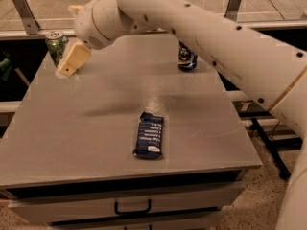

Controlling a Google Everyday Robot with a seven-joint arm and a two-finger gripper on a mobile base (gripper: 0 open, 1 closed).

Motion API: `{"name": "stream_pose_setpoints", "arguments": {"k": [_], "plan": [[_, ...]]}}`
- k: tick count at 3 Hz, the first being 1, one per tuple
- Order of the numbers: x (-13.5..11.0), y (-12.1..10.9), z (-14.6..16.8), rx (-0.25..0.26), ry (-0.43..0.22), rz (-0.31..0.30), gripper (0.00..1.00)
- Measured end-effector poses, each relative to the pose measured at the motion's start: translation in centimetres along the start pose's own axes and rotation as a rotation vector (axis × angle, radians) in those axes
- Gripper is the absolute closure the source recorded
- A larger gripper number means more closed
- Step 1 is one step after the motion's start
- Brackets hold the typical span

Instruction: Move green can near pepsi can

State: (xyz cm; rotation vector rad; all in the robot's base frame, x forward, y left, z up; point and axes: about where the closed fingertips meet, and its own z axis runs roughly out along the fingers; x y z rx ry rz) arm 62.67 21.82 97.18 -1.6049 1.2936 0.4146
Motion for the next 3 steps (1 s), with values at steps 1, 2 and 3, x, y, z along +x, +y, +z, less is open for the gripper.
{"name": "stream_pose_setpoints", "arguments": {"k": [1,2,3], "plan": [[3.2,-1.9,2.9,0.075,-0.057,0.109,0.0],[5.4,-3.5,5.3,0.117,-0.114,0.208,0.0],[6.4,-4.5,7.9,0.131,-0.16,0.298,0.0]]}}
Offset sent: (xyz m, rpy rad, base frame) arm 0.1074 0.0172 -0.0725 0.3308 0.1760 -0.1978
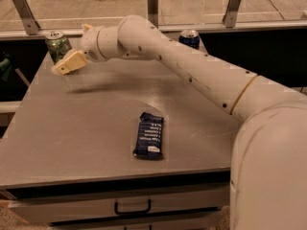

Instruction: Move green can near pepsi can

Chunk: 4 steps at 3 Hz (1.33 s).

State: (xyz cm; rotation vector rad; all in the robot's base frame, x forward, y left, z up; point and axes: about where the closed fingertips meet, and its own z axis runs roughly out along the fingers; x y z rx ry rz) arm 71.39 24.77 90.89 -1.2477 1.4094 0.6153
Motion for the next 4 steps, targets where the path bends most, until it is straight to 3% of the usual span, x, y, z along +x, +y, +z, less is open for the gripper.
{"name": "stream_pose_setpoints", "arguments": {"k": [1,3,4], "plan": [[0.1,-0.2,2.4,0.001,-0.026,0.062,0.0],[0.3,-0.7,5.0,0.049,-0.047,0.11,0.41],[0.0,-1.6,3.5,0.099,-0.056,0.091,0.65]]}}
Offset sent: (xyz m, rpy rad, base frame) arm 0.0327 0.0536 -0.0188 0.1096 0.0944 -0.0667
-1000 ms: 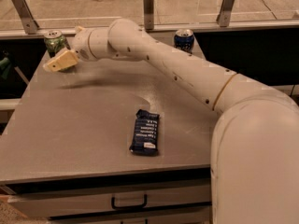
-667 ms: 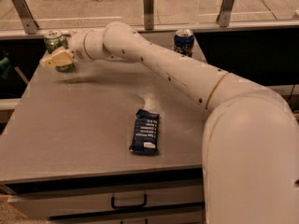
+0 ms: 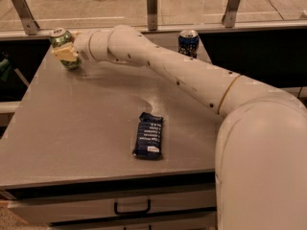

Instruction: Move green can near pepsi can

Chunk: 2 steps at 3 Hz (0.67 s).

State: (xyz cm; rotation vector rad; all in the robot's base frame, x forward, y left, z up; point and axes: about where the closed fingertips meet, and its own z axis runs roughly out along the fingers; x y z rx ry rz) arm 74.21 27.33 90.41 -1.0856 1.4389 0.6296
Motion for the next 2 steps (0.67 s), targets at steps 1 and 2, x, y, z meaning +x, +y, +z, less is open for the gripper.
{"name": "stream_pose_setpoints", "arguments": {"k": [1,2], "plan": [[-1.4,-0.3,-3.6,0.03,-0.018,-0.04,0.87],[-2.7,-0.4,-10.1,0.081,-0.033,-0.077,1.0]]}}
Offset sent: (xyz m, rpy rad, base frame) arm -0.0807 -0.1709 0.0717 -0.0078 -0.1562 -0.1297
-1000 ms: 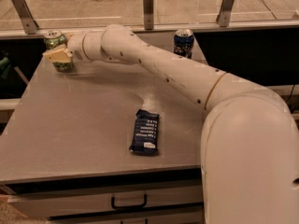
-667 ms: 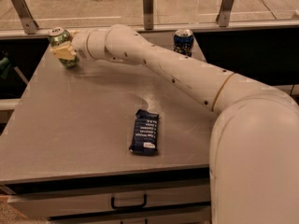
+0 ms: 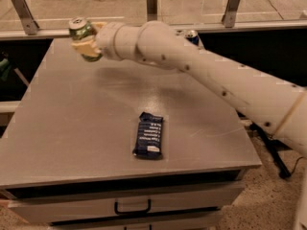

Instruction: Move green can near pepsi can

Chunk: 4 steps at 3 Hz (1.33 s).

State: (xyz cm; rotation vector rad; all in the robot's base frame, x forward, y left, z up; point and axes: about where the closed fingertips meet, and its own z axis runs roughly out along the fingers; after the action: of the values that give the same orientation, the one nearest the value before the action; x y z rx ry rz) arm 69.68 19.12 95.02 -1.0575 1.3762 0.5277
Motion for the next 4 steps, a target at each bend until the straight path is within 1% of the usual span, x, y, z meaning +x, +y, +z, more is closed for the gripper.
{"name": "stream_pose_setpoints", "arguments": {"k": [1,2,3,4], "plan": [[0.9,-2.0,-2.5,0.042,0.01,0.007,1.0],[0.8,-1.8,-2.3,0.039,0.01,0.007,1.0],[0.2,-2.2,-2.0,0.007,0.014,0.007,1.0],[-1.6,-4.0,-5.9,0.018,0.015,0.008,1.0]]}}
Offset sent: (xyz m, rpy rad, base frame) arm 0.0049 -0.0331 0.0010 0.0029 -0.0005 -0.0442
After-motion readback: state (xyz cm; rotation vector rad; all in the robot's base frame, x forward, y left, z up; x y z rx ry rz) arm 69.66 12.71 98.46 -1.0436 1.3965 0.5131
